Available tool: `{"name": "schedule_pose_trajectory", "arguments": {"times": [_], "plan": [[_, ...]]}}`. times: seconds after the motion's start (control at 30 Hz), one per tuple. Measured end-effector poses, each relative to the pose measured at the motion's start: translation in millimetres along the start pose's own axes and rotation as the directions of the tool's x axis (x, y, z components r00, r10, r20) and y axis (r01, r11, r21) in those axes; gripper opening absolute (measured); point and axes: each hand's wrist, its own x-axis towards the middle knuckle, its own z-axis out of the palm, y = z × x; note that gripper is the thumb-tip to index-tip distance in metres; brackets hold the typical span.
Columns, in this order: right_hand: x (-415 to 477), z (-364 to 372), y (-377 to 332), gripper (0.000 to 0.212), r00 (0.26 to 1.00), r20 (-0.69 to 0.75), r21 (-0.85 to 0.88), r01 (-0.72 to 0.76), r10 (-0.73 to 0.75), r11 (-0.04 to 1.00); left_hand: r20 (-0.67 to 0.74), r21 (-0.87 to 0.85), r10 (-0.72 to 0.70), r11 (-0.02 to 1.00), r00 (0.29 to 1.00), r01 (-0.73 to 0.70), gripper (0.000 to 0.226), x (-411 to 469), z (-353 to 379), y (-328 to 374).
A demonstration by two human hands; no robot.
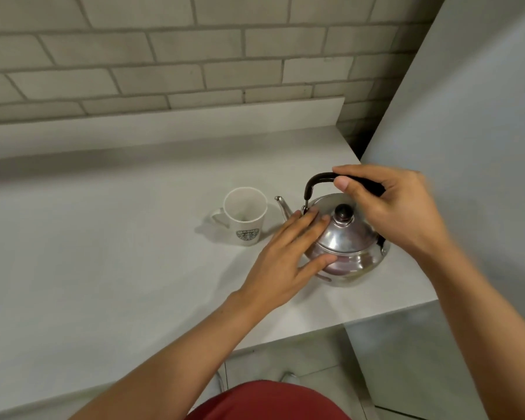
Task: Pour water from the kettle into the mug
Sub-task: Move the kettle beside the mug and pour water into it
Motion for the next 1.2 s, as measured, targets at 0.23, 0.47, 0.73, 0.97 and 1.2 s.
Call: {"name": "schedule_pose_trajectory", "arguments": {"times": [0.23,0.47,0.73,0.97,1.2], "plan": [[12,-2,-14,0.022,0.998,0.039,-0.054,0.041,-0.039,0.998,-0.090,-0.063,-0.028,0.998,0.996,0.022,0.060,-1,-3,8],[44,-5,-36,0.024,0.973,0.181,-0.189,0.180,-0.146,0.965,-0.167,-0.133,-0.103,0.988,0.981,0.081,0.058,4,-5,18],[81,4,-55,0.024,0.923,0.330,-0.267,0.293,-0.199,0.918,-0.205,-0.250,-0.161,0.962,0.965,0.107,0.054,11,-9,17],[92,13,-68,0.024,0.880,0.413,-0.295,0.374,-0.236,0.879,-0.220,-0.314,-0.189,0.943,0.957,0.114,0.054,16,-9,10],[98,16,-75,0.024,0.868,0.446,-0.324,0.383,-0.218,0.865,-0.223,-0.335,-0.198,0.935,0.955,0.116,0.054,18,-5,8]]}}
